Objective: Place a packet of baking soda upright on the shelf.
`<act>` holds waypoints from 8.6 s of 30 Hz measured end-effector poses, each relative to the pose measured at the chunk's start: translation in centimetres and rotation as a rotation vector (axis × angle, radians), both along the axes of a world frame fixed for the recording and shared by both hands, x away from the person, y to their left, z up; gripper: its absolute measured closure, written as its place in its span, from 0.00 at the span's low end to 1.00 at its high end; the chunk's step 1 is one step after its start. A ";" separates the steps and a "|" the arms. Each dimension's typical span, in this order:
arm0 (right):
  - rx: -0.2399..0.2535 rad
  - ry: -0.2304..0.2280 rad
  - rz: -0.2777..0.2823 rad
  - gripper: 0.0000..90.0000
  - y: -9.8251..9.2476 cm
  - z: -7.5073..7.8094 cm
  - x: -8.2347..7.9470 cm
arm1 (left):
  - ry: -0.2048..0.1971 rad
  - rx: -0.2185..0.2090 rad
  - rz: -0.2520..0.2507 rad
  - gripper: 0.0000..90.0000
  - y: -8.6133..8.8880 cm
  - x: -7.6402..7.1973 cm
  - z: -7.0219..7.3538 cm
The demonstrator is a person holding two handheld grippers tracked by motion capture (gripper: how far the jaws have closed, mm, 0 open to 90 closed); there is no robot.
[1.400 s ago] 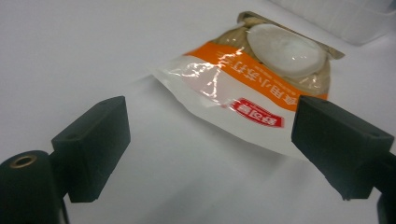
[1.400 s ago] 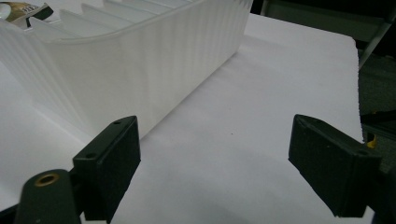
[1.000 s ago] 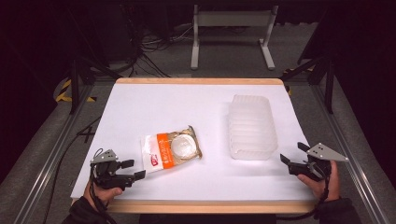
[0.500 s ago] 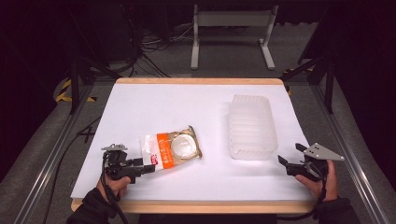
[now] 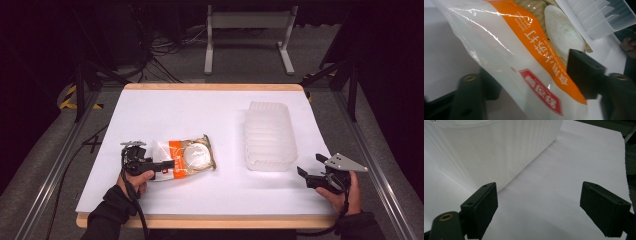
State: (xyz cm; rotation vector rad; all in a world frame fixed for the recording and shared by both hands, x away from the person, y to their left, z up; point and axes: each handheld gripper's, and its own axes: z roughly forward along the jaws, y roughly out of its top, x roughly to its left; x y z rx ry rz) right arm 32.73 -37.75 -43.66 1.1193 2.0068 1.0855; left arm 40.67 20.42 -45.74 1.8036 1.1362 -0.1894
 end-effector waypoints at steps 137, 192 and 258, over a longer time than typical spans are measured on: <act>-0.002 0.043 0.035 0.16 0.2 -0.4 0.2 | -0.703 0.346 -0.782 1.00 -32.0 1.2 16.2; 0.001 0.031 0.040 0.17 0.2 -0.3 0.0 | -0.696 0.368 -0.786 0.97 -29.3 0.8 17.9; -0.033 0.027 0.038 0.17 0.5 -0.4 0.0 | -0.618 0.556 -0.603 0.53 -17.2 2.1 12.3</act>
